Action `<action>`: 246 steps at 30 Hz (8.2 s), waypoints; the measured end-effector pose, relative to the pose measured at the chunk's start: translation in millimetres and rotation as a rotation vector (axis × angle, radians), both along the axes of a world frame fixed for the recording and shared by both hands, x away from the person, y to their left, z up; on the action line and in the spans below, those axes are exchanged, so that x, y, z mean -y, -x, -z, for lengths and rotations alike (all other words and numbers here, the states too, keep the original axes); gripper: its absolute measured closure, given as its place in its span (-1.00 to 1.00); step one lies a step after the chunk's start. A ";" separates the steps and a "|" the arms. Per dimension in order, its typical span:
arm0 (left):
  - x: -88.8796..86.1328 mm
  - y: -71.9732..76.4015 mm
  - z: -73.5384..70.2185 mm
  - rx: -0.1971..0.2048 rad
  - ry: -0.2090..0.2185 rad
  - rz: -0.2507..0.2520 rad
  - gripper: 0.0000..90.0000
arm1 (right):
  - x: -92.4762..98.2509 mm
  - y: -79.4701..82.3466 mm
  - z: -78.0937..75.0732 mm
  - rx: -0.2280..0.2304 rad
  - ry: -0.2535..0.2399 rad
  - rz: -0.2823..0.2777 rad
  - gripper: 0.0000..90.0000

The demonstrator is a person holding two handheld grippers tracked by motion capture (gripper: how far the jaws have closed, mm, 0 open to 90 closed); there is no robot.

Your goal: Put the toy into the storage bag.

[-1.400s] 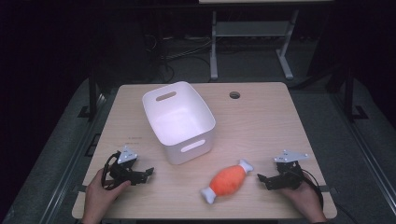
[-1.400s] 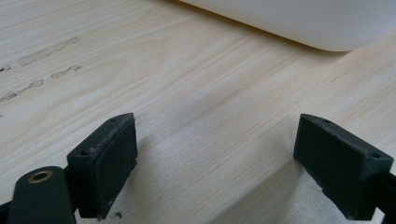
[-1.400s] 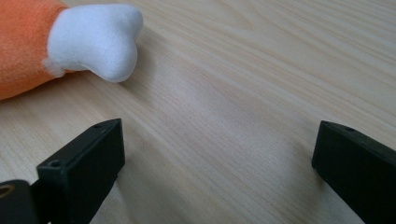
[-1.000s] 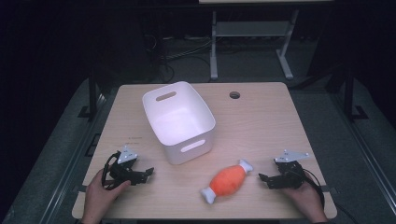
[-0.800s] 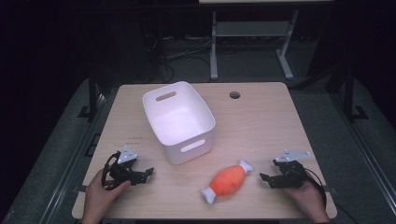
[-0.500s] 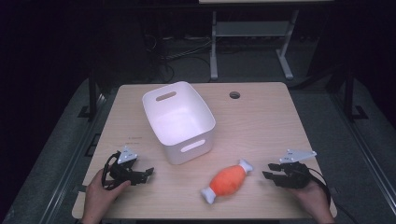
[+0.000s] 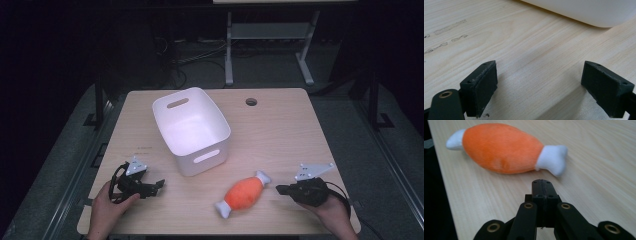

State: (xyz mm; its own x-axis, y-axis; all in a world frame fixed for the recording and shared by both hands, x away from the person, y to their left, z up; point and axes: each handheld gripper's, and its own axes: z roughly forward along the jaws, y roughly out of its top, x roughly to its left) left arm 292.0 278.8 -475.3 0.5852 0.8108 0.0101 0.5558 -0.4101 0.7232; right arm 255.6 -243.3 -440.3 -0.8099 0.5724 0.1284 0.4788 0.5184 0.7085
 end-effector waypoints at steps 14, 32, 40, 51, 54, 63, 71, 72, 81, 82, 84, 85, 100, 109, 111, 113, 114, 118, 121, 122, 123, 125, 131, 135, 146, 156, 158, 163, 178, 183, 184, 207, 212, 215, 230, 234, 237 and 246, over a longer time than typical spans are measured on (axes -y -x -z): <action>0.0 0.0 0.0 0.000 0.000 0.000 -0.71 | -24.6 5.2 -2.5 -0.033 -0.020 -0.144 0.99; 0.0 0.0 0.0 0.000 0.000 0.000 -0.71 | -63.3 8.3 -4.9 -0.053 -0.007 -0.279 0.99; 0.0 0.0 0.0 0.000 0.000 0.000 -0.71 | -77.6 6.8 -7.1 -0.047 -0.002 -0.328 0.99; 0.0 0.0 0.0 0.000 0.000 0.000 -0.71 | -94.7 1.3 -6.1 -0.046 0.023 -0.367 0.99; 0.0 0.0 0.0 0.000 0.000 0.000 -0.71 | -96.3 0.4 -6.0 -0.046 0.026 -0.369 0.99; 0.0 0.0 0.0 0.000 0.000 0.000 -0.71 | -105.0 -9.2 -7.3 -0.046 0.022 -0.378 1.00; 0.0 0.0 0.0 0.000 0.000 0.000 -0.71 | -113.7 -16.8 -9.1 -0.037 0.037 -0.380 1.00; 0.0 0.0 0.0 0.000 0.000 0.000 -0.71 | -114.6 -17.7 -9.3 -0.035 0.038 -0.380 1.00; 0.0 0.0 0.0 0.000 0.001 0.000 -0.71 | -120.2 -25.9 -11.3 -0.028 0.053 -0.356 1.00; 0.0 0.0 0.0 0.000 0.000 0.000 -0.71 | -122.0 -28.5 -12.0 -0.020 0.055 -0.352 1.00; 0.0 0.0 0.0 0.000 0.000 0.000 -0.71 | -123.7 -30.6 -12.7 -0.020 0.057 -0.343 1.00; 0.0 0.0 -0.1 -0.001 0.000 0.000 -0.71 | -124.5 -32.0 -13.2 -0.017 0.061 -0.342 1.00; 0.0 0.0 -0.2 -0.002 -0.001 0.000 -0.71 | -132.7 -49.0 -17.7 -0.011 0.084 -0.273 1.00; 0.0 0.0 -0.2 -0.002 -0.001 0.000 -0.71 | -134.2 -52.4 -19.6 -0.020 0.094 -0.257 1.00; 0.0 0.1 -0.2 -0.002 -0.001 0.000 -0.71 | -133.4 -51.2 -21.5 -0.020 0.092 -0.253 0.99; -0.1 0.0 -0.3 -0.003 -0.002 0.001 -0.71 | -130.6 -49.1 -27.1 -0.021 0.078 -0.247 0.94; -0.2 0.0 -0.3 -0.003 -0.003 0.002 -0.71 | -129.3 -48.5 -29.4 -0.020 0.074 -0.246 0.91; 0.0 0.1 -0.2 -0.002 0.001 0.000 -0.71 | -124.1 -45.6 -39.2 -0.022 0.074 -0.216 0.74; 0.1 0.1 -0.1 -0.002 0.001 -0.001 -0.71 | -119.6 -44.1 -45.6 -0.028 0.075 -0.183 0.57; 0.1 0.1 -0.1 -0.002 0.001 -0.001 -0.71 | -119.6 -44.1 -45.6 -0.028 0.075 -0.183 0.57; 0.1 0.1 -0.1 -0.001 0.001 -0.001 -0.71 | -118.1 -43.5 -47.7 -0.028 0.078 -0.169 0.52; 0.0 0.1 -0.1 -0.001 0.001 0.000 -0.71 | -113.6 -43.1 -51.8 -0.026 0.079 -0.139 0.32; 0.3 0.1 0.1 0.000 0.004 -0.003 -0.71 | -106.9 -46.9 -51.7 -0.043 0.109 -0.081 -0.14; 0.3 0.1 0.0 -0.001 0.004 -0.003 -0.71 | -105.4 -49.3 -49.5 -0.054 0.135 -0.051 -0.40; 0.1 0.1 -0.1 -0.001 0.001 -0.001 -0.71 | -109.9 -48.7 -44.4 -0.059 0.163 -0.046 -0.71; 0.3 0.1 0.0 -0.001 0.004 -0.004 -0.71 | -121.0 -54.5 -35.4 -0.083 0.198 -0.053 -0.84; 0.3 0.1 0.0 -0.001 0.004 -0.003 -0.71 | -123.3 -56.2 -31.0 -0.090 0.208 -0.055 -0.89; 0.3 0.1 0.0 -0.001 0.003 -0.003 -0.71 | -127.0 -58.5 -22.7 -0.100 0.226 -0.054 -0.93; -0.2 0.0 -0.3 -0.003 -0.003 0.002 -0.71 | -140.7 -59.8 1.8 -0.120 0.287 -0.079 -0.93; -0.1 0.0 -0.3 -0.003 -0.003 0.001 -0.71 | -142.6 -59.9 7.0 -0.130 0.297 -0.082 -0.93; -0.1 0.1 -0.3 -0.003 -0.003 0.001 -0.71 | -143.1 -59.8 8.5 -0.134 0.299 -0.084 -0.93; -0.1 0.0 -0.2 -0.002 -0.002 0.000 -0.71 | -144.0 -57.0 9.7 -0.138 0.303 -0.062 -0.57; -0.1 0.1 -0.2 -0.002 -0.002 0.000 -0.71 | -142.4 -57.3 8.3 -0.150 0.298 -0.061 -0.53; -0.1 0.0 -0.2 -0.002 -0.002 0.000 -0.71 | -141.8 -57.1 7.4 -0.157 0.297 -0.063 -0.53; -0.1 0.1 -0.3 -0.003 -0.002 0.001 -0.71 | -129.4 -57.3 -5.3 -0.163 0.280 -0.027 -0.52; -0.1 0.1 -0.3 -0.002 -0.002 0.001 -0.71 | -125.5 -57.8 -8.0 -0.162 0.278 -0.016 -0.51; -0.1 0.1 -0.2 -0.002 -0.002 0.001 -0.71 | -120.7 -58.6 -11.3 -0.160 0.274 -0.004 -0.51; 0.0 0.1 -0.2 -0.002 0.000 0.000 -0.71 | -110.2 -62.3 -19.1 -0.151 0.261 0.029 -0.51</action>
State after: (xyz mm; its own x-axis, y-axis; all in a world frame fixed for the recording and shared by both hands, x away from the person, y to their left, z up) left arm 291.9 278.8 -475.1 0.5851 0.8109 0.0088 0.5576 -0.4102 0.7217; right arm 317.9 -133.1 -421.2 -0.7758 0.6243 0.0915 0.5856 0.6585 0.4727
